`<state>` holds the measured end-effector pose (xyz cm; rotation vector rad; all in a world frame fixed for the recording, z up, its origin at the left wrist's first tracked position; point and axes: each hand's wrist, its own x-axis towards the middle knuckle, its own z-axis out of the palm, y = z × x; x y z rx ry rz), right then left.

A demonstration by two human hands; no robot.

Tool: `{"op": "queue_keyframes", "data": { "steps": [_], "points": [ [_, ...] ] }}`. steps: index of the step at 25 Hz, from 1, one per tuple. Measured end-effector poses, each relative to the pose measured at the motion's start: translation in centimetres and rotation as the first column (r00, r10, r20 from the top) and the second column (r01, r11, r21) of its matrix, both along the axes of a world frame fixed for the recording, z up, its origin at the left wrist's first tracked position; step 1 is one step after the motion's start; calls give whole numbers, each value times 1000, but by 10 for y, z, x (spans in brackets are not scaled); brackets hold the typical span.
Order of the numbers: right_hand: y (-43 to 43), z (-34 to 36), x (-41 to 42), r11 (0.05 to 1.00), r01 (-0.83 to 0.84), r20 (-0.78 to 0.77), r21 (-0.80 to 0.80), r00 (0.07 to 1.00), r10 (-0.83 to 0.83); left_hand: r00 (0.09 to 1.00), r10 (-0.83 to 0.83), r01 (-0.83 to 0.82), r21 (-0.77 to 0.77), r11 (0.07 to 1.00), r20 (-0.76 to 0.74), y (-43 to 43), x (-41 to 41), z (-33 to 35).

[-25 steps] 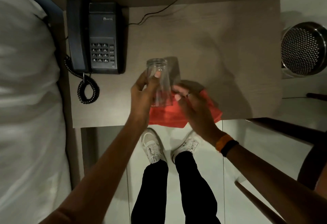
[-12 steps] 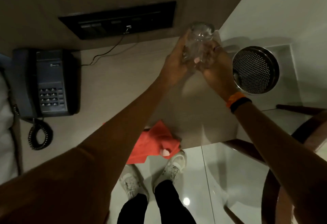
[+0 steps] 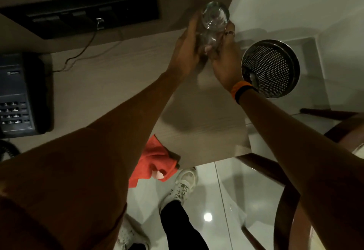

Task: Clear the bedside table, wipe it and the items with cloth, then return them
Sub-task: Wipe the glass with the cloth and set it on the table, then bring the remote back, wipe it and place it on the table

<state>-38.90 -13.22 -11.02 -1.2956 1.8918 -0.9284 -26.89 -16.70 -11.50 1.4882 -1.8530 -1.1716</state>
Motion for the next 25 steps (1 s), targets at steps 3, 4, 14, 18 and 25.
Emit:
{"op": "queue_keyframes", "data": {
  "steps": [3,4,14,18,25],
  "points": [
    [14,3,1,998,9,147,66,989,-19,995,-30,36,66,997,-100,17,8,9],
    [25,6,6,997,44,95,63,994,-50,994,-7,12,48,999,-107,25,14,11],
    [152,26,170,811,-583,-438,-48,742,507,882,143,-73,-169,983,449,200,238,25],
    [144,50,269,623,-774,-566,114,465,681,605,360,-226,-281,933,710,236,328,50],
    [143,117,491,323,-945,-735,-58,259,626,243,750,-625,-492,606,616,310,485,131]
  ]
}}
